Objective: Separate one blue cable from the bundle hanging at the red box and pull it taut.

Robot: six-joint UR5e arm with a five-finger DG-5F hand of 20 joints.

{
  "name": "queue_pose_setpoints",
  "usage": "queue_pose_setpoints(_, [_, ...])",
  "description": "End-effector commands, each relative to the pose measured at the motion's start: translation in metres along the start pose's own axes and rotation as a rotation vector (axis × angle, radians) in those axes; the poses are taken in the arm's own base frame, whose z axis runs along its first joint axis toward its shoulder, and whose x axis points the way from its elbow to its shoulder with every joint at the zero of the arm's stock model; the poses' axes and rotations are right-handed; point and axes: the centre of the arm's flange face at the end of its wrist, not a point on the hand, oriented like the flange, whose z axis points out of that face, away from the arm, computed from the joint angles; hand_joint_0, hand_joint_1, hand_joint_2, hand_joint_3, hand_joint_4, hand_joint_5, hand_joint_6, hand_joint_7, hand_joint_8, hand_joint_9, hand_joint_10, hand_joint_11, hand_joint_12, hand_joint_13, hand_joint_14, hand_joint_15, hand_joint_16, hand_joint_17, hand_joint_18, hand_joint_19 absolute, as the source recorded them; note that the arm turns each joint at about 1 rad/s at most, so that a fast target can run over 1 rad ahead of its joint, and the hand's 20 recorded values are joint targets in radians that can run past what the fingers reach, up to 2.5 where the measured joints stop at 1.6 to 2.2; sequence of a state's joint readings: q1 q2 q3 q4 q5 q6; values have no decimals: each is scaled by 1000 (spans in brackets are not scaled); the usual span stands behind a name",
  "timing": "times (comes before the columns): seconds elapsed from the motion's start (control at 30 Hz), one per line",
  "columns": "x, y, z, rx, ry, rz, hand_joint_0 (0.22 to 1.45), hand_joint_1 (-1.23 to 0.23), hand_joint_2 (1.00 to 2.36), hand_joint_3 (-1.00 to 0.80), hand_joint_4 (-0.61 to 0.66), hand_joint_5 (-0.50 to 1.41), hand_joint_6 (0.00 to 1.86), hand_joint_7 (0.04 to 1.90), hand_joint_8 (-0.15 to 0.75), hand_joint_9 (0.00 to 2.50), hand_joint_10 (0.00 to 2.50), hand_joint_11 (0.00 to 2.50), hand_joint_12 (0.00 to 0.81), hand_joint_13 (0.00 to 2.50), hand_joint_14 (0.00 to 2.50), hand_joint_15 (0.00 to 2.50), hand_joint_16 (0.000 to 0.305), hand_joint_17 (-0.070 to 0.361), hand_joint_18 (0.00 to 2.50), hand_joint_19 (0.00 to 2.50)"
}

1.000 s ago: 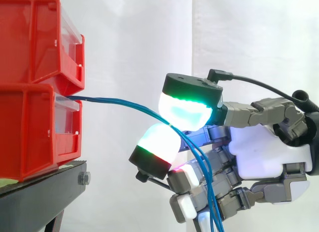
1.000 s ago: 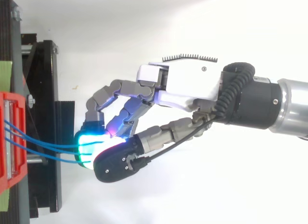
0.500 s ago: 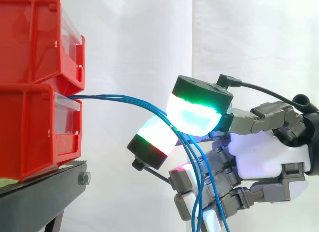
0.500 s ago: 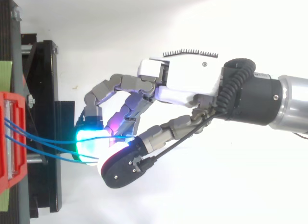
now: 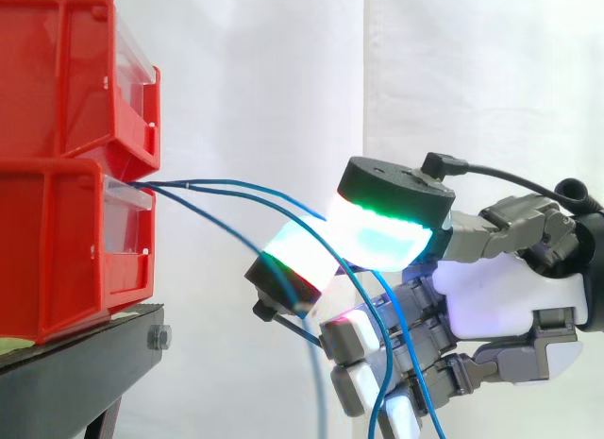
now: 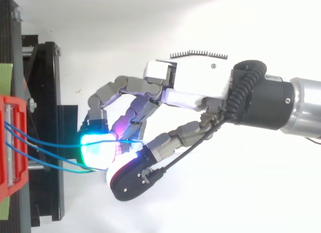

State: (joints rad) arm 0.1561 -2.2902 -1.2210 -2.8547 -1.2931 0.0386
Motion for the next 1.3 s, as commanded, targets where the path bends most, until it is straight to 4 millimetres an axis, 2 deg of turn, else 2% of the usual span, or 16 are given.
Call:
queue_pose_setpoints(0.0, [0,0,0,0,0,0,570,-894,1000,-500,-12,-195,847,1037,288,1001,20,1015,375,956,27,830,44,98,927,731])
queue_pose_setpoints(0.13, [0,0,0,0,0,1,526,-911,1000,-500,45,-207,852,981,292,987,18,996,380,958,26,829,46,105,945,723])
queue_pose_setpoints(0.3, [0,0,0,0,0,0,520,-634,1000,-500,67,-205,848,975,300,1001,18,990,367,945,24,815,48,107,940,728])
queue_pose_setpoints(0.6, [4,0,0,0,5,1,550,-459,1000,-500,72,-205,837,983,293,1027,19,977,350,926,25,815,47,106,920,761])
queue_pose_setpoints(0.93, [-1,0,0,0,-1,4,579,-444,1000,-500,78,-204,806,964,297,1028,19,984,342,917,24,796,45,101,898,727])
queue_pose_setpoints(1.27, [-15,0,1,1,-17,7,576,-508,1000,-500,88,-210,798,948,300,1036,18,1106,355,1005,25,986,40,90,877,720])
